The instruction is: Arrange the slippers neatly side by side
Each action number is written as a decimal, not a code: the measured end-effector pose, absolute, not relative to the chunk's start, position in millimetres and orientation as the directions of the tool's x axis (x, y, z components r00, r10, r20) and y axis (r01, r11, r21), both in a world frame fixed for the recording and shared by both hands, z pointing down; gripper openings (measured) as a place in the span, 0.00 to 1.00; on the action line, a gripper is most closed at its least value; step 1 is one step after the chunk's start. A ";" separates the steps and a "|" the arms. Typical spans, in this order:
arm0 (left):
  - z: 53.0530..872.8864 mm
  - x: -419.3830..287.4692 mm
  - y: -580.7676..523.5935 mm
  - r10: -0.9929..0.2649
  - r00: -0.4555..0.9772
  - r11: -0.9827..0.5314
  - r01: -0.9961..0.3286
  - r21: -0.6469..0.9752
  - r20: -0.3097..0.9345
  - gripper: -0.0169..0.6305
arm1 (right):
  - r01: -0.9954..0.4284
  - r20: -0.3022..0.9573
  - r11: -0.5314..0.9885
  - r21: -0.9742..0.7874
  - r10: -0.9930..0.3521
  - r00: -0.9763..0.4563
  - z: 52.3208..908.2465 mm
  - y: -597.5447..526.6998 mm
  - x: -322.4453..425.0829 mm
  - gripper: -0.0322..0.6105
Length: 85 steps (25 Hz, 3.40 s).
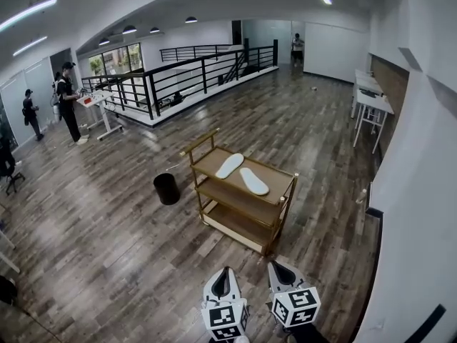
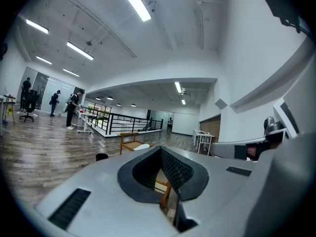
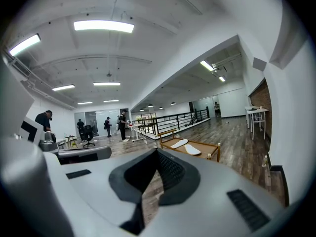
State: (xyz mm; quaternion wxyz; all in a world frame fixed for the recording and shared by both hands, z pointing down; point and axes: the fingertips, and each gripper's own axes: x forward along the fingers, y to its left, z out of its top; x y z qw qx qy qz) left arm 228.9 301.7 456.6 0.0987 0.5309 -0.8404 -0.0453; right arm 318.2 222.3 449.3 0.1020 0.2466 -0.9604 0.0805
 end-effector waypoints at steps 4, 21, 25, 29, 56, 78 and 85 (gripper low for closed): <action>469.3 208.2 286.6 -0.897 -0.421 0.441 -0.875 0.200 0.136 0.01 | -0.499 0.252 0.860 -0.105 -0.463 -0.850 458.8 205.4 300.3 0.05; 485.7 134.0 186.8 -0.848 -0.493 0.525 -0.828 0.194 0.194 0.01 | -0.456 0.291 0.875 -0.161 -0.399 -0.869 478.2 87.8 222.1 0.05; 476.7 113.0 146.0 -0.828 -0.531 0.557 -0.813 0.168 0.179 0.01 | -0.416 0.284 0.893 -0.169 -0.360 -0.888 476.4 44.6 196.5 0.05; 479.4 98.3 123.4 -0.794 -0.577 0.605 -0.784 0.141 0.193 0.01 | -0.375 0.288 0.910 -0.178 -0.316 -0.904 479.6 16.0 175.9 0.05; 486.2 -105.3 45.9 -0.785 -0.593 0.618 -0.768 0.165 0.180 0.01 | -0.361 0.299 0.918 -0.162 -0.303 -0.905 488.9 -64.1 -32.8 0.05; 518.5 -249.6 -10.3 -0.820 -0.535 0.569 -0.800 0.191 0.206 0.01 | -0.457 0.373 0.876 -0.154 -0.377 -0.848 526.3 -126.8 -163.0 0.05; 515.8 -301.3 -81.6 -0.838 -0.501 0.536 -0.830 0.156 0.218 0.01 | -0.452 0.326 0.863 -0.226 -0.371 -0.870 525.3 -191.5 -208.0 0.05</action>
